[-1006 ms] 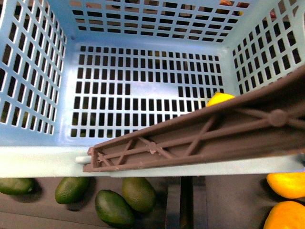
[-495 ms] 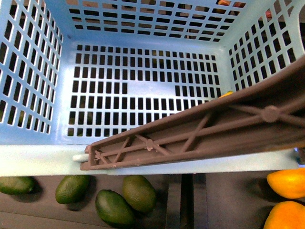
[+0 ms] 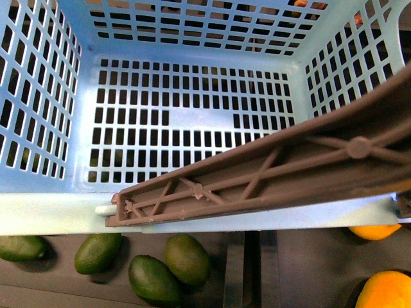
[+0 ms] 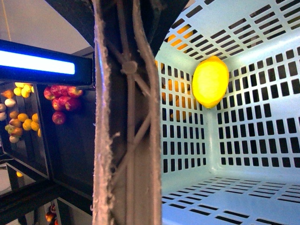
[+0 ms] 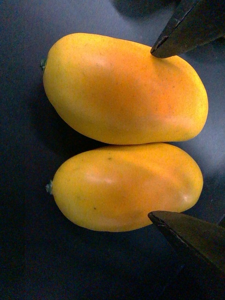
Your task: Pick lemon and mango into basket
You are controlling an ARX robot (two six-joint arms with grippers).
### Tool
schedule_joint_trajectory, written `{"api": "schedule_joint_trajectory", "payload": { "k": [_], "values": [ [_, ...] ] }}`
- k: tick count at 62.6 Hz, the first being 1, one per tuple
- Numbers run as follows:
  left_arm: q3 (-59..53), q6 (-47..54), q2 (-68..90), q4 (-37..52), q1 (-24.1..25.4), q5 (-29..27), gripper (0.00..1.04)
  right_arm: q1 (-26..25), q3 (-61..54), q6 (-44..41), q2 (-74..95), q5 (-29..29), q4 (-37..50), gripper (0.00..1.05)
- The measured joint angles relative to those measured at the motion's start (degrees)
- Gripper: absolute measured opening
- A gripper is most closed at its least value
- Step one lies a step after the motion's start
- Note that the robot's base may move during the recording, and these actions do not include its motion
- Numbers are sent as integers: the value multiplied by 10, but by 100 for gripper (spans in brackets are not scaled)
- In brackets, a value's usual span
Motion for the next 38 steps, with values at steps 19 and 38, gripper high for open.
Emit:
{"api": "schedule_joint_trajectory", "payload": {
  "k": [19, 38],
  "values": [
    [0, 0, 0, 0, 0, 2, 6, 6, 27, 2, 17, 9, -14, 96],
    [0, 0, 0, 0, 0, 0, 6, -31, -3, 0, 32, 4, 15, 96]
  ]
}}
